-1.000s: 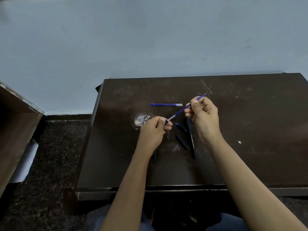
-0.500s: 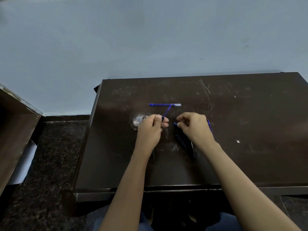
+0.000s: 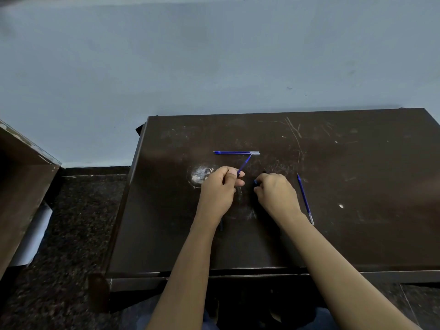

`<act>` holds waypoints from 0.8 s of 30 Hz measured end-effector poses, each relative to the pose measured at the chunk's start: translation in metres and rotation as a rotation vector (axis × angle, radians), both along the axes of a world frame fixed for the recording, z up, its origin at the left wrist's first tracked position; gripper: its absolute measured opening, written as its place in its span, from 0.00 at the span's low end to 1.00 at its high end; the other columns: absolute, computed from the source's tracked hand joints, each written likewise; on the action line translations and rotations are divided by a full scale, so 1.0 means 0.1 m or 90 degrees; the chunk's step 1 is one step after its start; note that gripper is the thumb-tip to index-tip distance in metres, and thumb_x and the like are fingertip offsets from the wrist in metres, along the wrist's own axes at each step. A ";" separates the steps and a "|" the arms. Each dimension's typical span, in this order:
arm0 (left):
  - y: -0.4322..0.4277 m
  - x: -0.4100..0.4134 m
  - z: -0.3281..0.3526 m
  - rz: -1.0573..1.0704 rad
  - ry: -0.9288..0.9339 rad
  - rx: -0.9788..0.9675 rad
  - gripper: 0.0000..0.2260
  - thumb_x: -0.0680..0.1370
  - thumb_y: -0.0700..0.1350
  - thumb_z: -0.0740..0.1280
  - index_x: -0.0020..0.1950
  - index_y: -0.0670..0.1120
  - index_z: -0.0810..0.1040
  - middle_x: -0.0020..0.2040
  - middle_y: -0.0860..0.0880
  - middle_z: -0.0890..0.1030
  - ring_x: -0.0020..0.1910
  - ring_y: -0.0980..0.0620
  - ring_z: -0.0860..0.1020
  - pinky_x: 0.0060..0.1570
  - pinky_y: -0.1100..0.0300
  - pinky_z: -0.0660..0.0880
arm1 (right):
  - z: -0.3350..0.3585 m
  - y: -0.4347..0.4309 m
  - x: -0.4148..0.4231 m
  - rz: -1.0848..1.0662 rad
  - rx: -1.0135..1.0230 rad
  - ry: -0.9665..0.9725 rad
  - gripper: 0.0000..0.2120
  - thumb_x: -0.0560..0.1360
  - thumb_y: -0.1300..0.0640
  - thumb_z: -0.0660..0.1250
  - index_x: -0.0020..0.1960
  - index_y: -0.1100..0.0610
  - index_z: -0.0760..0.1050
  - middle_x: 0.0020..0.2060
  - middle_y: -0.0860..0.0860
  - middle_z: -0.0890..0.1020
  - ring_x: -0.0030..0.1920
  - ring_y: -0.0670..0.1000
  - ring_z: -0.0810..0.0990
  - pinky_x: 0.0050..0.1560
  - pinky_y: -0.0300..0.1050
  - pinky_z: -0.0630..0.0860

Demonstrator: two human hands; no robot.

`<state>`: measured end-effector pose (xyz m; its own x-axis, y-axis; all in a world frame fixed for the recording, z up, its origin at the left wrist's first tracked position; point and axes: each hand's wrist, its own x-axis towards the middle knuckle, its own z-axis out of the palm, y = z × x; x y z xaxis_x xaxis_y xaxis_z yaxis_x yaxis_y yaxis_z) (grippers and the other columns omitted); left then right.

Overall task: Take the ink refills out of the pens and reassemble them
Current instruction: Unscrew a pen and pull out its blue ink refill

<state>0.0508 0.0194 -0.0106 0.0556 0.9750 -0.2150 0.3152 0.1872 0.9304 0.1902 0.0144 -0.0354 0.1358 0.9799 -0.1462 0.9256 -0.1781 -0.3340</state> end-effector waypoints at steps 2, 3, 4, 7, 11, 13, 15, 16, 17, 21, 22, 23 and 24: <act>0.00 0.00 0.01 -0.003 0.004 -0.001 0.12 0.82 0.45 0.57 0.46 0.53 0.78 0.42 0.55 0.82 0.49 0.48 0.81 0.49 0.53 0.76 | 0.00 0.00 0.00 0.012 -0.006 -0.012 0.13 0.77 0.57 0.63 0.60 0.59 0.76 0.55 0.56 0.79 0.58 0.57 0.75 0.53 0.53 0.77; 0.00 0.00 0.01 -0.005 0.009 0.000 0.11 0.82 0.45 0.57 0.47 0.52 0.78 0.42 0.55 0.82 0.49 0.47 0.81 0.49 0.52 0.77 | 0.00 0.00 -0.01 0.017 -0.008 -0.017 0.13 0.77 0.58 0.63 0.60 0.59 0.76 0.55 0.56 0.79 0.58 0.57 0.75 0.53 0.53 0.77; 0.00 0.00 0.01 -0.006 0.013 0.002 0.11 0.82 0.44 0.57 0.48 0.52 0.78 0.43 0.55 0.82 0.49 0.47 0.81 0.49 0.52 0.77 | 0.00 0.01 -0.01 0.019 -0.011 -0.018 0.13 0.78 0.58 0.63 0.60 0.59 0.76 0.55 0.56 0.79 0.58 0.57 0.75 0.53 0.53 0.77; 0.00 -0.02 0.01 -0.009 0.016 0.014 0.11 0.82 0.43 0.57 0.48 0.53 0.77 0.45 0.55 0.83 0.48 0.50 0.81 0.49 0.53 0.76 | 0.01 0.02 -0.03 0.024 -0.013 -0.010 0.13 0.78 0.59 0.62 0.60 0.60 0.77 0.55 0.57 0.78 0.57 0.56 0.76 0.53 0.53 0.78; -0.01 -0.02 0.01 -0.011 0.013 0.011 0.12 0.82 0.42 0.57 0.47 0.55 0.77 0.46 0.54 0.83 0.49 0.53 0.81 0.47 0.58 0.75 | -0.02 0.01 -0.05 0.022 0.002 -0.019 0.11 0.76 0.61 0.62 0.57 0.60 0.76 0.53 0.56 0.78 0.56 0.56 0.74 0.49 0.52 0.77; -0.01 -0.03 0.01 -0.011 0.012 0.008 0.11 0.82 0.42 0.57 0.47 0.54 0.77 0.47 0.54 0.83 0.48 0.54 0.81 0.46 0.59 0.75 | -0.04 0.00 -0.07 0.018 0.014 -0.016 0.09 0.76 0.61 0.61 0.55 0.60 0.75 0.52 0.56 0.77 0.57 0.56 0.72 0.48 0.51 0.75; -0.01 -0.03 0.01 -0.014 0.015 0.004 0.11 0.82 0.42 0.57 0.49 0.52 0.78 0.48 0.54 0.83 0.48 0.55 0.81 0.46 0.59 0.75 | -0.06 -0.01 -0.09 0.029 0.012 -0.012 0.08 0.76 0.60 0.60 0.54 0.59 0.74 0.52 0.56 0.77 0.57 0.56 0.72 0.47 0.51 0.75; -0.01 -0.03 0.02 -0.016 0.019 0.004 0.10 0.82 0.42 0.57 0.50 0.52 0.78 0.48 0.54 0.83 0.48 0.55 0.81 0.46 0.60 0.75 | -0.06 -0.01 -0.09 0.039 0.018 -0.012 0.08 0.77 0.60 0.60 0.54 0.59 0.74 0.52 0.56 0.77 0.57 0.56 0.72 0.48 0.51 0.76; -0.01 -0.03 0.02 -0.018 0.021 0.006 0.10 0.82 0.42 0.57 0.50 0.51 0.78 0.48 0.54 0.83 0.48 0.55 0.81 0.46 0.60 0.74 | -0.07 0.00 -0.09 0.045 0.037 -0.006 0.08 0.77 0.60 0.60 0.54 0.59 0.74 0.52 0.55 0.77 0.57 0.56 0.72 0.48 0.51 0.76; -0.01 -0.01 0.02 -0.025 0.026 0.009 0.11 0.82 0.42 0.57 0.48 0.53 0.77 0.48 0.53 0.83 0.48 0.55 0.81 0.44 0.61 0.72 | 0.05 0.09 -0.04 -0.075 0.157 0.270 0.05 0.76 0.60 0.63 0.50 0.58 0.76 0.45 0.51 0.78 0.47 0.50 0.75 0.47 0.41 0.71; -0.01 -0.01 0.01 -0.025 0.026 0.008 0.12 0.82 0.42 0.58 0.47 0.55 0.77 0.47 0.53 0.83 0.48 0.54 0.81 0.45 0.61 0.73 | 0.10 0.12 -0.01 -0.129 0.154 0.393 0.04 0.76 0.60 0.64 0.49 0.57 0.76 0.43 0.50 0.78 0.44 0.48 0.75 0.46 0.40 0.70; -0.01 -0.01 0.01 -0.024 0.026 0.008 0.12 0.82 0.42 0.58 0.46 0.56 0.77 0.47 0.53 0.83 0.48 0.54 0.81 0.45 0.60 0.73 | 0.15 0.14 0.01 -0.179 0.140 0.534 0.02 0.76 0.61 0.64 0.48 0.57 0.75 0.42 0.50 0.79 0.41 0.48 0.75 0.44 0.41 0.71; -0.01 -0.01 0.01 -0.023 0.029 0.008 0.12 0.82 0.43 0.58 0.45 0.57 0.76 0.47 0.53 0.83 0.48 0.53 0.81 0.45 0.59 0.73 | 0.20 0.16 0.03 -0.219 0.121 0.676 0.03 0.77 0.62 0.63 0.47 0.57 0.74 0.41 0.51 0.79 0.40 0.47 0.75 0.42 0.41 0.72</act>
